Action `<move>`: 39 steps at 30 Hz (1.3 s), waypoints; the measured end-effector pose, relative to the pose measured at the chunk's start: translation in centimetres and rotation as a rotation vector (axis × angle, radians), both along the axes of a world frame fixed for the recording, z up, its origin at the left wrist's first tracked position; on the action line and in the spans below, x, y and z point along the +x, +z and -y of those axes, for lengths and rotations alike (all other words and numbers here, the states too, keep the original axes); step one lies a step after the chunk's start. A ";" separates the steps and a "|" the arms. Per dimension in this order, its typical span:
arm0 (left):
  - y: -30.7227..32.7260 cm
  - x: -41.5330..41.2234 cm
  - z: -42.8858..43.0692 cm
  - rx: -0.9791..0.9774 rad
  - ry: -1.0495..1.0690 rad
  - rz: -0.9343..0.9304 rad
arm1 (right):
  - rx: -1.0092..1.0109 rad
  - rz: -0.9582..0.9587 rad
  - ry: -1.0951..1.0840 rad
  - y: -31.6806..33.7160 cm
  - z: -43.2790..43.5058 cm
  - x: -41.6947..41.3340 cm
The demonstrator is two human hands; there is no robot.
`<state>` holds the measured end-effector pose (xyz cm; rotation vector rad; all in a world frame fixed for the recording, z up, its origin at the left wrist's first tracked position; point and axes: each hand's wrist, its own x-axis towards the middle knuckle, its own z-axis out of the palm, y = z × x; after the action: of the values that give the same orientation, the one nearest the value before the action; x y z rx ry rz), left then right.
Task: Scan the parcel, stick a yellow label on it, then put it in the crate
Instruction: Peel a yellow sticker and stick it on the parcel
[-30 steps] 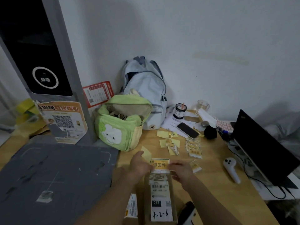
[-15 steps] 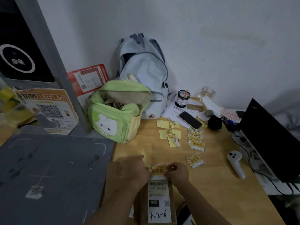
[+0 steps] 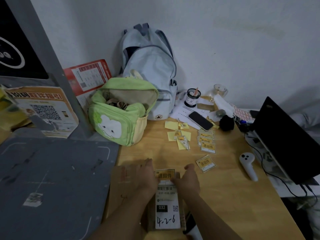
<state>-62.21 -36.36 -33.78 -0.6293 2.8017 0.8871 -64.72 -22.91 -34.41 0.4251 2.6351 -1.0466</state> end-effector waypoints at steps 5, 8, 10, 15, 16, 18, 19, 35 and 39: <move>-1.3 0.1 0.6 0.120 0.113 0.044 | 0.340 -0.298 0.454 -0.5 0.6 0.3; -1.2 0.5 0.4 0.100 0.059 -0.009 | 0.414 -0.411 0.641 -1.2 0.4 1.0; -1.2 0.7 0.4 0.059 -0.017 -0.035 | 0.425 -0.396 0.712 -1.0 0.2 1.2; -1.6 0.9 0.4 -0.039 -0.210 -0.043 | 0.486 -0.191 0.841 -0.4 -0.2 1.2; -1.6 0.9 0.3 -0.052 -0.252 -0.042 | 0.481 -0.196 0.851 -0.5 -0.2 1.2; -1.7 1.0 -0.1 -0.095 -0.349 -0.047 | 0.470 -0.164 0.848 -0.6 -0.2 1.2; -1.7 1.0 -0.2 -0.122 -0.392 -0.045 | 0.471 -0.143 0.832 -0.7 -0.4 1.2; 1.5 -1.2 -0.1 0.321 0.083 -0.258 | -0.019 -0.087 0.359 3.0 -1.1 -1.2; 3.8 -2.8 0.2 0.571 0.289 -0.363 | -0.256 -0.125 0.210 5.2 -0.3 -2.3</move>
<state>-64.98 -36.54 -30.02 -0.8473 2.5529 1.9316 -66.98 -22.61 -29.21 0.0280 2.5330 -1.3533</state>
